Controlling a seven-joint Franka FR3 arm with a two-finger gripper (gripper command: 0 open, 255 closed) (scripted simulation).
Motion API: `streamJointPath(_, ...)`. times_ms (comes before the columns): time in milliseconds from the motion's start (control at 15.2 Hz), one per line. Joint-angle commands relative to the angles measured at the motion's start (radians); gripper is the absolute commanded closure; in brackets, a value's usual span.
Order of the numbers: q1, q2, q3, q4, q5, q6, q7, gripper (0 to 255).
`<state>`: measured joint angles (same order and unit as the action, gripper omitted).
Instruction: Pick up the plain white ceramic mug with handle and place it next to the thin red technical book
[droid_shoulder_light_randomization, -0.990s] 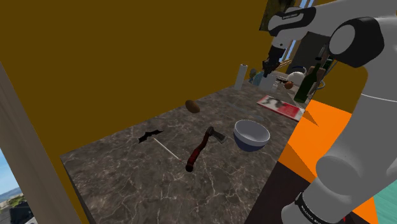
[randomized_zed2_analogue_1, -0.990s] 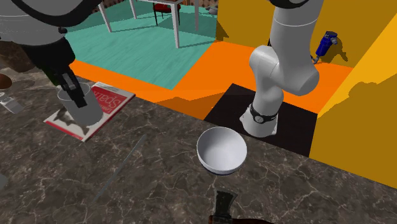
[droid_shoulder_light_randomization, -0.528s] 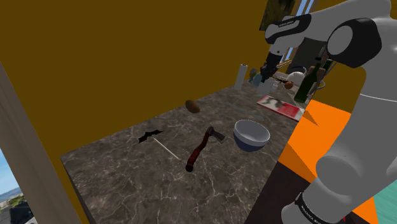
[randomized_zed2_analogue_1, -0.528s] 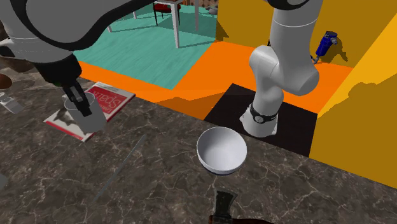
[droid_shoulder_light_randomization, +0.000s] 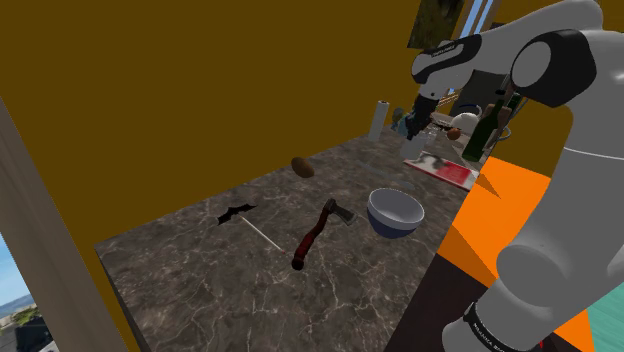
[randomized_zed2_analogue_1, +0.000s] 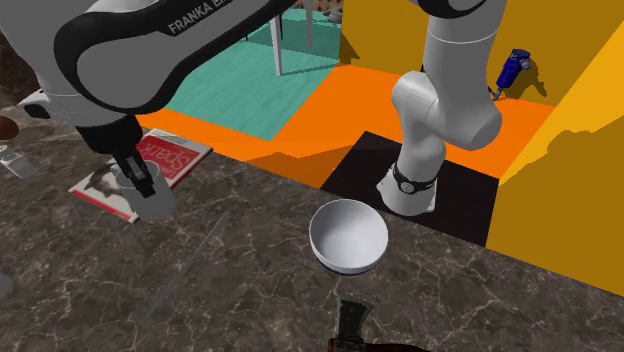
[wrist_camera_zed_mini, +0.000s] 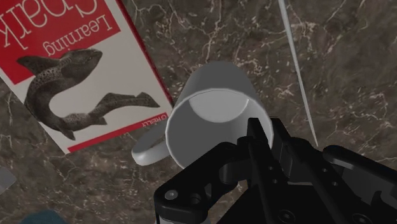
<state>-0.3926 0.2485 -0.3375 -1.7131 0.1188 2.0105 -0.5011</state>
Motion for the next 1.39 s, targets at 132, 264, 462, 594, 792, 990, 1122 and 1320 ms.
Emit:
streamJointPath(132, -0.001, 0.013, 0.002, -0.038, 0.007, 0.05, -0.007, 255)
streamJointPath(264, -0.002, 0.021, 0.003, -0.054, 0.011, 0.075, -0.01, 255)
streamJointPath(462, -0.003, 0.035, 0.005, -0.077, 0.018, 0.11, -0.015, 255)
streamJointPath(594, -0.004, 0.045, 0.007, -0.092, 0.023, 0.134, -0.019, 255)
streamJointPath(792, -0.005, 0.056, 0.009, -0.107, 0.029, 0.16, -0.023, 255)
streamJointPath(990, -0.005, 0.057, 0.009, -0.107, 0.029, 0.16, -0.023, 255)
streamJointPath(1122, -0.005, 0.057, 0.009, -0.107, 0.03, 0.16, -0.023, 255)
streamJointPath(1320, -0.005, 0.057, 0.009, -0.107, 0.03, 0.16, -0.023, 0)
